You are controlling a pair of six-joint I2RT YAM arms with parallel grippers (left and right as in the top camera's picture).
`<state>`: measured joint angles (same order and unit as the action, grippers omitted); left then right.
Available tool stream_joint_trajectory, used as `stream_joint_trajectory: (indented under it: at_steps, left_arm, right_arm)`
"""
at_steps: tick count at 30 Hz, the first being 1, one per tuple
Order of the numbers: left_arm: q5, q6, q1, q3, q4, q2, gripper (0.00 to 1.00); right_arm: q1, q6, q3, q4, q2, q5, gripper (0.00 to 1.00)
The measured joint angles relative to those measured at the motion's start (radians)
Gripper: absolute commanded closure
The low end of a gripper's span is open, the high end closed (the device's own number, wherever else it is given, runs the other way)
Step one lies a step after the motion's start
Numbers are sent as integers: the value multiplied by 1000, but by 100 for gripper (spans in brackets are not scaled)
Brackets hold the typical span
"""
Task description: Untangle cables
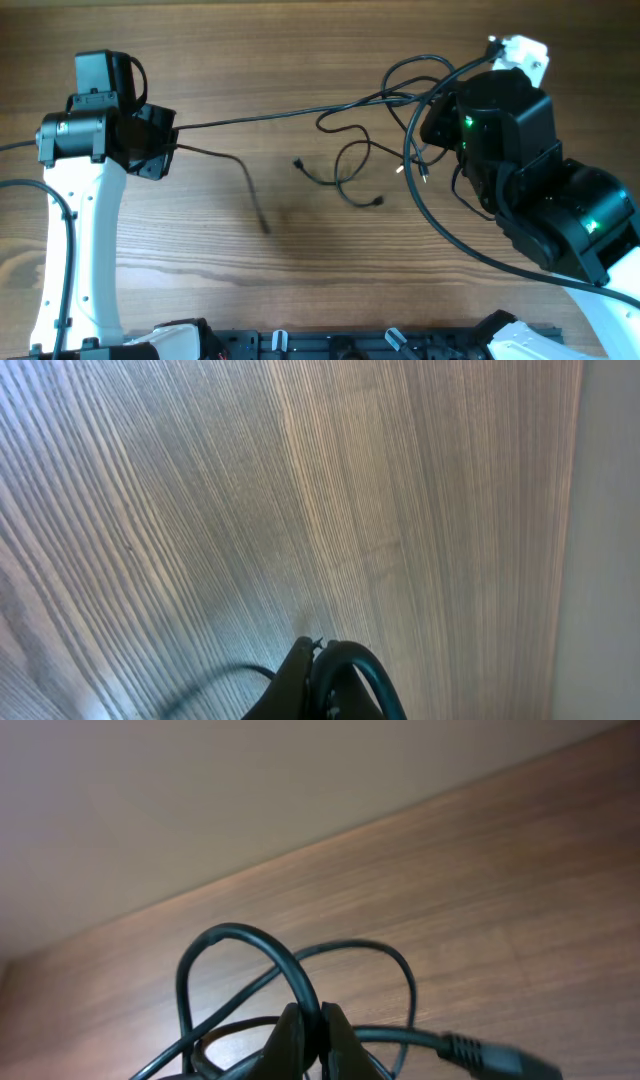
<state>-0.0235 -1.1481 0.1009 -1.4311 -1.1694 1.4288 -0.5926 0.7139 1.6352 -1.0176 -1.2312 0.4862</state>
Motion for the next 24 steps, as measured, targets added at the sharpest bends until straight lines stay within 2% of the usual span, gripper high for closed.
stream_joint_trajectory:
  at_steps: [2, 4, 6, 8, 12, 13, 17, 18, 19, 20, 22, 24]
  left_arm:
    - [58, 0, 3, 0, -3, 2, 68]
    - [131, -9, 45, 0, -4, 19, 61]
    - [136, 6, 56, 2, -2, 28, 53]
    - [90, 45, 56, 2, 23, 28, 54]
    - [-34, 168, 56, 2, 62, 28, 63]
    - [-68, 205, 56, 2, 63, 28, 64]
    - [-172, 335, 54, 2, 74, 28, 60]
    - [-207, 383, 50, 2, 85, 28, 57]
    - [-231, 423, 42, 2, 89, 28, 53]
    - [-250, 460, 29, 2, 89, 28, 48]
    - [-275, 526, -13, 2, 81, 28, 39]
    - [-282, 582, -76, 2, 71, 29, 29]
  right_arm:
    - [18, 23, 3, -4, 1, 74, 96]
    - [78, 43, 25, -1, 20, 150, 96]
    - [82, 50, 39, 2, 32, 144, 96]
    - [80, 50, 43, 5, 31, 108, 96]
    - [80, 47, 43, 8, -14, 28, 96]
    - [80, 41, 43, 8, -35, -3, 92]
    - [80, -16, 43, 8, -76, -116, 47]
    - [80, -52, 43, 8, -89, -165, 38]
    - [80, -80, 43, 7, -102, -206, 28]
    - [80, -105, 43, 3, -116, -245, 22]
    - [80, -142, 43, -19, -149, -311, 0]
    - [79, -161, 43, -29, -185, -355, 0]
